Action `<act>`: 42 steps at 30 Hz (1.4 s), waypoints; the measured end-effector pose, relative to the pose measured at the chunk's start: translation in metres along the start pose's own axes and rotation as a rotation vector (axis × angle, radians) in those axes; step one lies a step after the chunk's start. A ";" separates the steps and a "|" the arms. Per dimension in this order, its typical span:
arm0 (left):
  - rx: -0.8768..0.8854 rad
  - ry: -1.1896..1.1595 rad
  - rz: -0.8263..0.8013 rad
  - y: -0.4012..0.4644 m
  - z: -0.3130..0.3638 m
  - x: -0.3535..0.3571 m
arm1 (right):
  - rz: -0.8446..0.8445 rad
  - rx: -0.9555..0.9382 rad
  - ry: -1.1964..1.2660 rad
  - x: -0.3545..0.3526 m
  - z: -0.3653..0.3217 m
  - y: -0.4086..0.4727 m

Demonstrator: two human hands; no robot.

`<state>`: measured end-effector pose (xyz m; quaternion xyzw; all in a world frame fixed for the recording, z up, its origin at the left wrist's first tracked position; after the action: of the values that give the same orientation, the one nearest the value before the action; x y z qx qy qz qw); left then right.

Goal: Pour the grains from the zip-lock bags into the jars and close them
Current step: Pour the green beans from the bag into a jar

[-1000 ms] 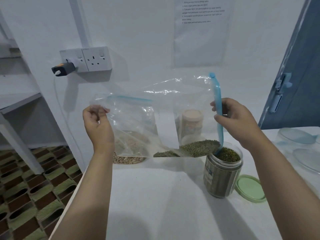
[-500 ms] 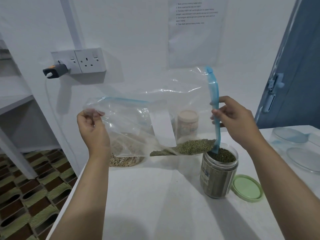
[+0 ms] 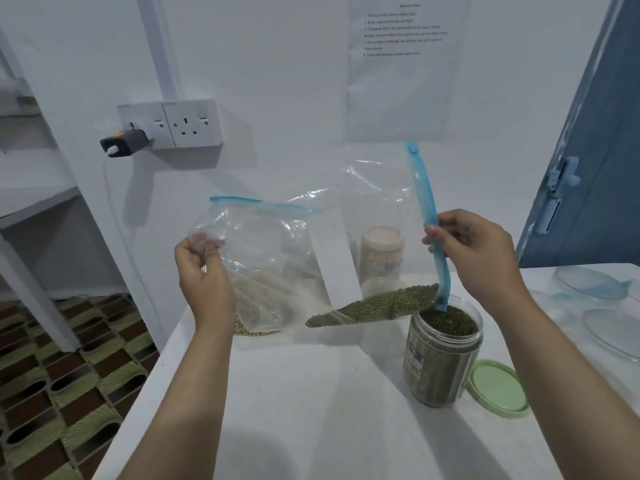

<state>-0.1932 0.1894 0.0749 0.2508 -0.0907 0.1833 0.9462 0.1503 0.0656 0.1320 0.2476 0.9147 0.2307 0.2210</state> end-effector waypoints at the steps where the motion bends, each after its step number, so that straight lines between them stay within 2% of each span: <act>1: -0.008 0.006 -0.002 -0.004 0.000 0.000 | -0.001 -0.003 0.009 0.001 0.000 -0.001; 14: -0.026 0.255 0.089 -0.048 -0.020 -0.006 | -0.056 0.000 0.069 0.010 -0.003 -0.007; 20: 0.122 0.500 -0.073 -0.080 -0.019 0.017 | -0.061 -0.035 0.078 0.020 -0.001 -0.013; 24: 0.190 0.484 -0.208 -0.092 -0.005 0.049 | -0.095 -0.057 0.074 0.023 -0.004 -0.014; 28: 0.305 0.506 -0.261 -0.087 0.025 0.086 | -0.143 -0.091 0.063 0.024 -0.012 -0.011; 31: 0.292 0.447 -0.359 -0.078 0.039 0.111 | -0.173 -0.102 0.049 0.022 -0.016 -0.008; 35: 0.297 0.466 -0.374 -0.063 0.049 0.128 | -0.172 -0.105 0.032 0.014 -0.018 -0.005; 39: 0.236 0.465 -0.534 -0.054 0.048 0.143 | -0.199 -0.084 0.028 0.009 -0.015 -0.005; 42: 0.215 0.339 -0.488 -0.053 0.049 0.140 | -0.216 -0.075 0.021 0.007 -0.013 -0.005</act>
<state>-0.0484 0.1641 0.1310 0.3296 0.1511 -0.0015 0.9320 0.1366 0.0619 0.1377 0.1365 0.9291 0.2421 0.2441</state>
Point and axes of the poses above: each hand's wrist, its own y-axis towards the middle knuckle, its own x-axis out of the palm, z = x × y, the point moved 5 cm from there along y, towards the middle knuckle, and after that the axes turned 3 degrees about -z, right-handed, at the moved point
